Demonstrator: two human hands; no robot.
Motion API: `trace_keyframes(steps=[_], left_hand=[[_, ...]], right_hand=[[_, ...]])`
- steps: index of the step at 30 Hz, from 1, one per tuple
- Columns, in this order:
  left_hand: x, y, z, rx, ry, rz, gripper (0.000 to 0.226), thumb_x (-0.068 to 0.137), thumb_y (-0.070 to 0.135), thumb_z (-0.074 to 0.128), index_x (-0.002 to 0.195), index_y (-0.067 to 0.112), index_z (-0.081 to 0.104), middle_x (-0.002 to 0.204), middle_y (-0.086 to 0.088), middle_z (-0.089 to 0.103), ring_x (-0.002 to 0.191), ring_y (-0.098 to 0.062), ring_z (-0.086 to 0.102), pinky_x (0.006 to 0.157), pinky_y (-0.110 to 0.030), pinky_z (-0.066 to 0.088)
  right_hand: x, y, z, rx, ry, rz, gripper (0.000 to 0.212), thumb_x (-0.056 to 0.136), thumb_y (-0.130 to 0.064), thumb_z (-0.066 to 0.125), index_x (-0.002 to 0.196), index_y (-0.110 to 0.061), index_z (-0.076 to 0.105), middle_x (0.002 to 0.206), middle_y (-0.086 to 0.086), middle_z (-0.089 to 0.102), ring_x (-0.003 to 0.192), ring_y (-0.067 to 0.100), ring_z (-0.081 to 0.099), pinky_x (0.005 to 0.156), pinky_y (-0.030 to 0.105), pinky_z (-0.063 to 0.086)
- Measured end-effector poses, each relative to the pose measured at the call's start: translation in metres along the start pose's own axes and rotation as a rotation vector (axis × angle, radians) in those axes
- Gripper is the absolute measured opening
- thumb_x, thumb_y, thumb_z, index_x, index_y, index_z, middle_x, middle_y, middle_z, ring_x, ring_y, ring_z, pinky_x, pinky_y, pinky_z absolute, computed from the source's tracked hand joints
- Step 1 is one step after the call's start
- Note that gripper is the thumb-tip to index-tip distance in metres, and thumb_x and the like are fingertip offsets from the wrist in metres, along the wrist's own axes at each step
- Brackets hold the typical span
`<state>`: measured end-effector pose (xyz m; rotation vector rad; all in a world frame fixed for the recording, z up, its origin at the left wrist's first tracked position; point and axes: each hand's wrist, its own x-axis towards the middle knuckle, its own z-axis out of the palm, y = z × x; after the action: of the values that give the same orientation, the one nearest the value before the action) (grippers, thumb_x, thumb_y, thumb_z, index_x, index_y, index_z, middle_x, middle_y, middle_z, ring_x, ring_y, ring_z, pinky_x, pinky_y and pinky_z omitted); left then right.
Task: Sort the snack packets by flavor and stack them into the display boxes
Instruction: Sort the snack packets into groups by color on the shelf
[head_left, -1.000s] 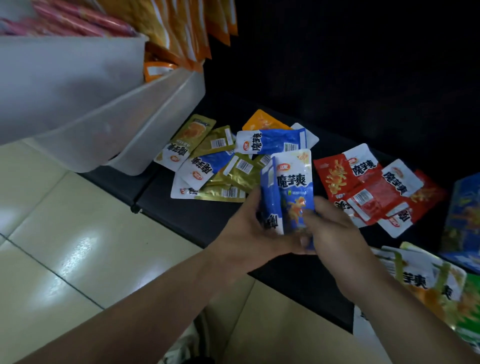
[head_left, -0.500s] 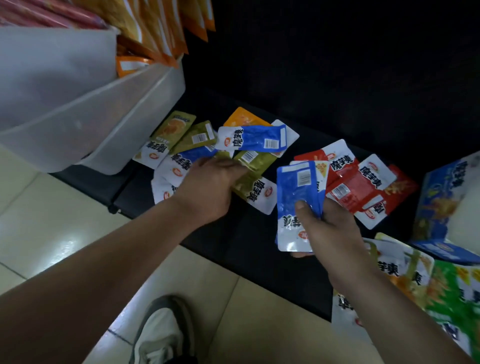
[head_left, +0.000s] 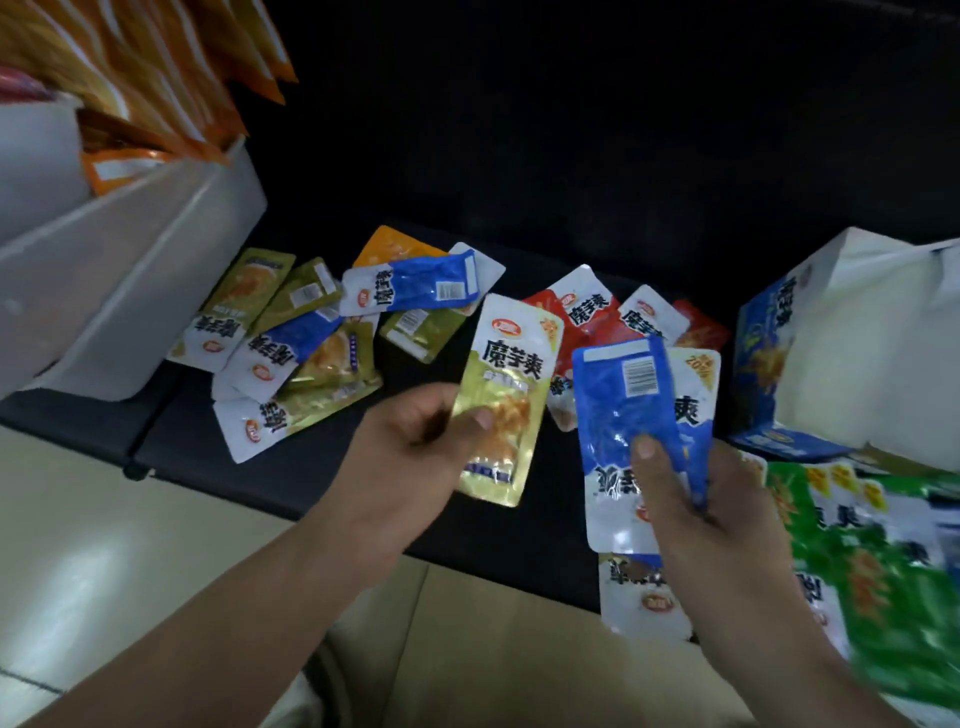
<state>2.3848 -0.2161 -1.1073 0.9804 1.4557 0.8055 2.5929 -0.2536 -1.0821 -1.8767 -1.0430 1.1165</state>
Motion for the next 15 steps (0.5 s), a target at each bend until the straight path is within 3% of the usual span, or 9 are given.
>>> trace_keyframes(steps=[3, 6, 9, 12, 15], left_hand=[[-0.008, 0.001, 0.025, -0.055, -0.028, -0.023, 0.011, 0.098, 0.016, 0.069, 0.102, 0.021, 0.078, 0.095, 0.001, 0.081, 0.091, -0.016, 0.078, 0.089, -0.042, 0.06], [-0.02, -0.001, 0.052, -0.062, -0.065, -0.092, 0.015, 0.092, 0.013, 0.075, 0.102, 0.023, 0.076, 0.097, 0.001, 0.08, 0.092, -0.02, 0.078, 0.088, -0.049, 0.061], [-0.036, -0.01, 0.074, -0.029, -0.146, -0.137, 0.021, 0.086, 0.013, 0.08, 0.099, 0.028, 0.075, 0.098, 0.002, 0.08, 0.09, -0.018, 0.077, 0.081, -0.044, 0.059], [-0.053, -0.02, 0.096, 0.098, -0.198, -0.136, 0.022, 0.089, 0.014, 0.078, 0.092, 0.036, 0.075, 0.091, 0.005, 0.08, 0.08, -0.013, 0.076, 0.072, -0.037, 0.056], [-0.064, -0.026, 0.11, 0.118, -0.197, -0.114, 0.015, 0.093, 0.009, 0.073, 0.096, 0.023, 0.073, 0.085, 0.002, 0.079, 0.071, -0.012, 0.074, 0.059, -0.025, 0.055]], right_hand=[[-0.012, 0.016, -0.014, 0.0, 0.015, 0.07, 0.023, 0.099, -0.04, 0.059, 0.103, -0.017, 0.063, 0.077, 0.017, 0.063, 0.052, 0.017, 0.063, 0.04, 0.019, 0.047], [-0.03, 0.033, -0.026, 0.011, 0.026, 0.161, 0.022, 0.099, -0.039, 0.059, 0.103, -0.017, 0.059, 0.062, -0.001, 0.058, 0.047, 0.021, 0.063, 0.039, 0.031, 0.051], [-0.042, 0.053, -0.034, -0.024, -0.023, 0.125, 0.02, 0.101, -0.035, 0.058, 0.096, -0.016, 0.055, 0.055, -0.007, 0.049, 0.048, 0.015, 0.054, 0.043, 0.043, 0.05], [-0.048, 0.062, -0.042, -0.018, -0.06, 0.053, 0.011, 0.103, -0.029, 0.056, 0.097, -0.02, 0.053, 0.062, -0.01, 0.053, 0.053, 0.007, 0.049, 0.049, 0.026, 0.04], [-0.053, 0.062, -0.047, -0.021, -0.125, 0.025, 0.007, 0.103, -0.031, 0.056, 0.105, -0.025, 0.052, 0.073, -0.014, 0.062, 0.058, 0.004, 0.057, 0.053, 0.018, 0.041]])
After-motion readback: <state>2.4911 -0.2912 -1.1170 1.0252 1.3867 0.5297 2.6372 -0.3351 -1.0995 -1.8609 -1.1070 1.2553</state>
